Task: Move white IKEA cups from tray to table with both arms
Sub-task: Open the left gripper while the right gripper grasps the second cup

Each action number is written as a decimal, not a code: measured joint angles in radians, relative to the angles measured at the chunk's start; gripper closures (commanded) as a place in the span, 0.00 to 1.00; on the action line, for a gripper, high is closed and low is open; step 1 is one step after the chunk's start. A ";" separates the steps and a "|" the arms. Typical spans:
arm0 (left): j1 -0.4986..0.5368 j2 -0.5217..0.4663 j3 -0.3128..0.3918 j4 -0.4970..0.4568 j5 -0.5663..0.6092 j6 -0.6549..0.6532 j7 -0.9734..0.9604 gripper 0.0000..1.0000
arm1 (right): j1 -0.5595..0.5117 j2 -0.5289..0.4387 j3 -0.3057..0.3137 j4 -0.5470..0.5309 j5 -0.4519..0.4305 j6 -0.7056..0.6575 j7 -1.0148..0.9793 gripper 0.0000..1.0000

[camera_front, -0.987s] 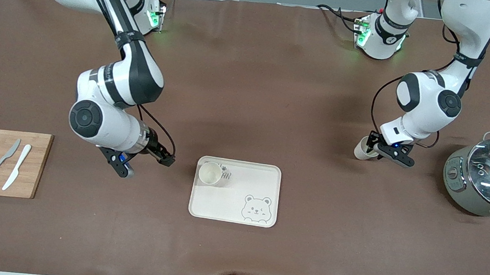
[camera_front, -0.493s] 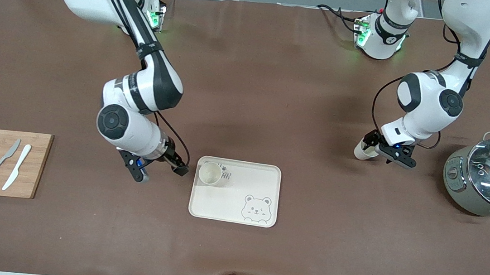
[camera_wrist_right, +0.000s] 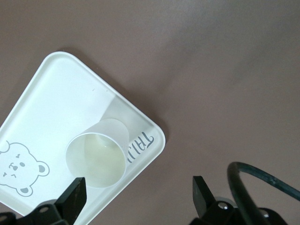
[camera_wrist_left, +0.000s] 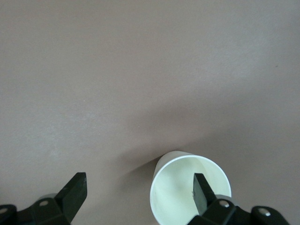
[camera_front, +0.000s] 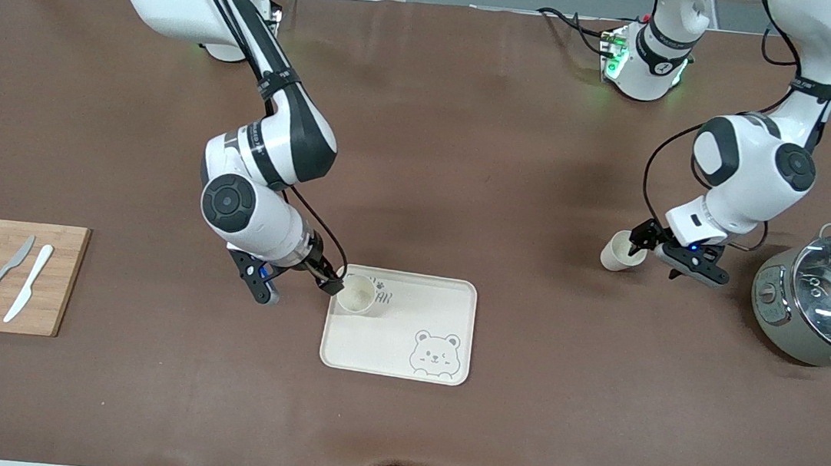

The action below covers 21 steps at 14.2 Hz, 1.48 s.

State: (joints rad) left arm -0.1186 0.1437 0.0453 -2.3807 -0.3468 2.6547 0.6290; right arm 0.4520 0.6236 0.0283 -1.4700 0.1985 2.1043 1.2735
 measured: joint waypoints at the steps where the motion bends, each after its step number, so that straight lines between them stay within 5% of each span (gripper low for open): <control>1: 0.010 -0.012 0.000 0.017 0.007 -0.034 0.000 0.00 | 0.004 0.005 0.000 0.001 0.000 0.020 0.014 0.00; 9: 0.055 -0.033 0.000 0.258 0.201 -0.326 -0.208 0.00 | 0.045 0.077 -0.002 0.007 -0.002 0.103 0.072 0.00; 11: 0.052 -0.031 -0.002 0.310 0.202 -0.369 -0.259 0.00 | 0.052 0.087 -0.002 0.009 -0.008 0.111 0.075 0.06; 12: 0.049 -0.028 -0.005 0.339 0.202 -0.394 -0.287 0.00 | 0.053 0.090 -0.002 0.009 -0.013 0.114 0.075 0.17; 18: -0.034 0.021 -0.011 0.504 0.206 -0.485 -0.530 0.00 | 0.054 0.103 -0.007 0.009 -0.021 0.119 0.076 0.18; 21: -0.079 0.031 -0.013 0.570 0.259 -0.542 -0.628 0.00 | 0.055 0.124 -0.008 0.009 -0.022 0.171 0.092 0.37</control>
State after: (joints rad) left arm -0.1972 0.1751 0.0319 -1.8106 -0.0882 2.1131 0.0009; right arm 0.5071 0.7472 0.0201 -1.4607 0.1763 2.2752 1.3657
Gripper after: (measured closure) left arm 0.000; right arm 0.207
